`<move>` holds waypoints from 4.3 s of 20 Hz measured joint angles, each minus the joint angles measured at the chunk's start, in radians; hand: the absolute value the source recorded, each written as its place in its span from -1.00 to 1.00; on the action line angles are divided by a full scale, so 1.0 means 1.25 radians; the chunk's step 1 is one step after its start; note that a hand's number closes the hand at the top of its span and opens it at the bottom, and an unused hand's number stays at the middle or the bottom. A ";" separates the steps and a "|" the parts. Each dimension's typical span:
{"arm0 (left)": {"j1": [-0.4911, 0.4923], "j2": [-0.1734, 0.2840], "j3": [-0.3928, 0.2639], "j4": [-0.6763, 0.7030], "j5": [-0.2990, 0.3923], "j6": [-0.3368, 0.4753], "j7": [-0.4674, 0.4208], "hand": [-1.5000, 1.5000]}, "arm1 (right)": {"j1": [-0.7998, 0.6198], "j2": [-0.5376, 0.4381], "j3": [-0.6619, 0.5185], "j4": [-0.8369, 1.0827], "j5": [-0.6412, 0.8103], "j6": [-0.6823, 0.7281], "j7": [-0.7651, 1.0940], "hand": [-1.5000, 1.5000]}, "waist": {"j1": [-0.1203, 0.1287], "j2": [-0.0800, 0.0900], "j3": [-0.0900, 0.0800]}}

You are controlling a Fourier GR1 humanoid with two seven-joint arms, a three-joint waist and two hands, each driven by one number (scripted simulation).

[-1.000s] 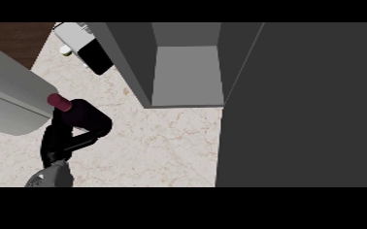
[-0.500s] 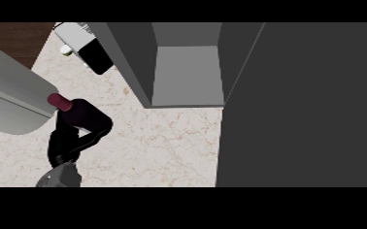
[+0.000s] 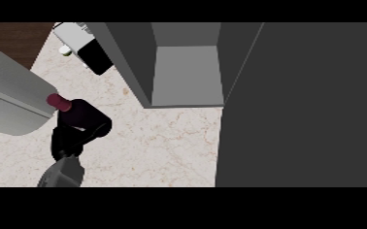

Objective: Pick up the wine, place it into the cabinet and close the cabinet

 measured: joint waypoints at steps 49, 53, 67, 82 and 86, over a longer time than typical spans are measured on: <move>0.217 -0.082 -0.579 -0.740 0.004 0.188 0.163 1.00 | 0.015 0.012 -0.027 0.012 -0.008 0.022 -0.025 -1.00 | 0.012 -0.005 0.002; 0.150 -0.083 -0.636 -0.749 0.015 0.302 0.218 1.00 | 0.025 0.011 -0.033 0.011 -0.009 0.028 -0.032 -1.00 | 0.006 -0.003 0.002; -0.052 -0.083 -0.699 -0.587 0.046 0.519 0.259 1.00 | 0.023 0.011 -0.077 0.011 -0.017 0.057 -0.037 -1.00 | 0.002 0.001 0.001; -0.154 -0.083 -0.766 -0.286 0.243 0.546 0.038 1.00 | 0.028 0.035 -0.079 0.014 -0.028 0.085 -0.028 -1.00 | -0.010 0.003 0.000; -0.192 -0.083 -0.753 -0.215 0.311 0.520 -0.008 1.00 | 0.018 0.038 -0.081 0.012 -0.030 0.084 -0.013 -1.00 | -0.011 0.004 0.000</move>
